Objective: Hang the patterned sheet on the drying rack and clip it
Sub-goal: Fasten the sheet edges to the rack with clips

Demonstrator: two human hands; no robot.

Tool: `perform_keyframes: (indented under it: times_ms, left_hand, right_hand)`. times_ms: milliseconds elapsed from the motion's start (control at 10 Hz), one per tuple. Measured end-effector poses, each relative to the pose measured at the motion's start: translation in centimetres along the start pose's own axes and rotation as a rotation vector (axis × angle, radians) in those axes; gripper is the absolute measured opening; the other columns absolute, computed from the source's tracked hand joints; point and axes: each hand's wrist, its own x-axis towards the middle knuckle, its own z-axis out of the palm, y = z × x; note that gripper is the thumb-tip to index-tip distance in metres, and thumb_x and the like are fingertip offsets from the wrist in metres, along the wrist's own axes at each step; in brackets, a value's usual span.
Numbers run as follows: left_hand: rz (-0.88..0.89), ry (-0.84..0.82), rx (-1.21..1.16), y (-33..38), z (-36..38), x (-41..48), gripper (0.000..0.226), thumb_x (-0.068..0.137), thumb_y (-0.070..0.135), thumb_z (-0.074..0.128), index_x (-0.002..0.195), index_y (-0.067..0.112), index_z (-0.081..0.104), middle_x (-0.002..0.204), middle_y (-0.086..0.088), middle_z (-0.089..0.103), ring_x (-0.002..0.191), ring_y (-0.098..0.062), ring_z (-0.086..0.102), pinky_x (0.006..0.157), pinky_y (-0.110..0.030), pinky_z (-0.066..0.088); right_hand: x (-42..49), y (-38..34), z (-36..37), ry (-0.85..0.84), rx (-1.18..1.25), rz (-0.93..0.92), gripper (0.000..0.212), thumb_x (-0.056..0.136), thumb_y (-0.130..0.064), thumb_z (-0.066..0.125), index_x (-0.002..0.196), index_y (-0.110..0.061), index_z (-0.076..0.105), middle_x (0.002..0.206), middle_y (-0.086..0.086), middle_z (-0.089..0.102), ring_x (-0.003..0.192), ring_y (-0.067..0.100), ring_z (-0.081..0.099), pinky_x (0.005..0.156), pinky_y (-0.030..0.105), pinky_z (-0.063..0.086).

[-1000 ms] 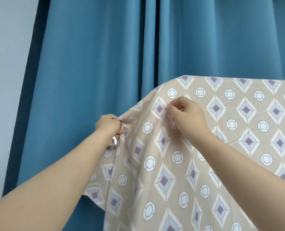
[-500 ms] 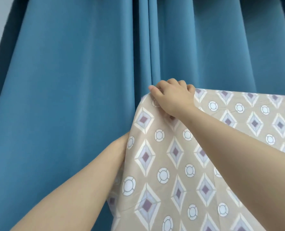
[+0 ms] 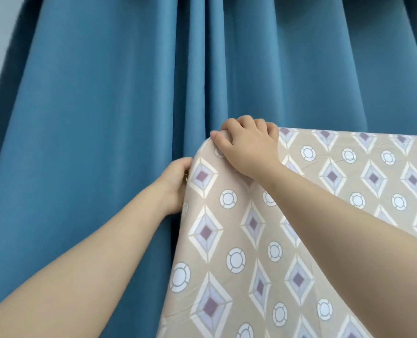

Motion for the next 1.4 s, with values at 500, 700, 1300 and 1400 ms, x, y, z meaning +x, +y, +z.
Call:
perform_keyframes:
  times_ms: [500, 700, 1300, 1400]
  left_hand:
    - [0.368, 0.128, -0.057, 4.6, -0.5, -2.2, 0.01, 0.09, 0.022, 0.058, 0.081, 0.021, 0.056, 0.079, 0.002, 0.054, 0.067, -0.008, 0.051, 0.059, -0.019, 0.048]
    - [0.541, 0.266, -0.17, 4.9, 0.0, -2.7, 0.011, 0.09, 0.013, 0.059, 0.08, 0.015, 0.055, 0.078, 0.001, 0.06, 0.073, -0.01, 0.062, 0.067, -0.031, 0.055]
    - [0.399, 0.25, -0.147, 3.8, 1.2, -4.0, 0.009, 0.086, 0.013, 0.064, 0.083, 0.01, 0.056, 0.073, 0.0, 0.058, 0.065, -0.01, 0.056, 0.047, -0.015, 0.052]
    - [0.512, 0.29, -0.268, 4.4, 1.6, -4.1, 0.015, 0.089, 0.005, 0.058, 0.076, 0.006, 0.053, 0.073, -0.004, 0.057, 0.067, -0.013, 0.059, 0.06, -0.021, 0.058]
  right_hand:
    - [-0.5, 0.7, -0.3, 0.02, 0.005, 0.024, 0.038, 0.094, -0.05, 0.031, 0.115, -0.028, 0.054, 0.125, -0.003, 0.048, 0.121, 0.02, 0.036, 0.11, 0.037, 0.012]
    - [-0.5, 0.2, -0.3, 0.022, 0.011, 0.025, 0.038, 0.094, -0.05, 0.031, 0.115, -0.027, 0.054, 0.126, -0.002, 0.047, 0.122, 0.021, 0.035, 0.111, 0.038, 0.009]
    - [-0.7, -0.3, -0.8, -0.008, 0.014, 0.034, 0.038, 0.094, -0.049, 0.032, 0.117, -0.027, 0.053, 0.129, -0.003, 0.046, 0.125, 0.021, 0.033, 0.112, 0.038, 0.006]
    - [-0.8, -0.3, -1.0, -0.001, 0.02, 0.023, 0.039, 0.094, -0.05, 0.031, 0.117, -0.027, 0.053, 0.129, -0.003, 0.045, 0.125, 0.02, 0.033, 0.112, 0.038, 0.006]
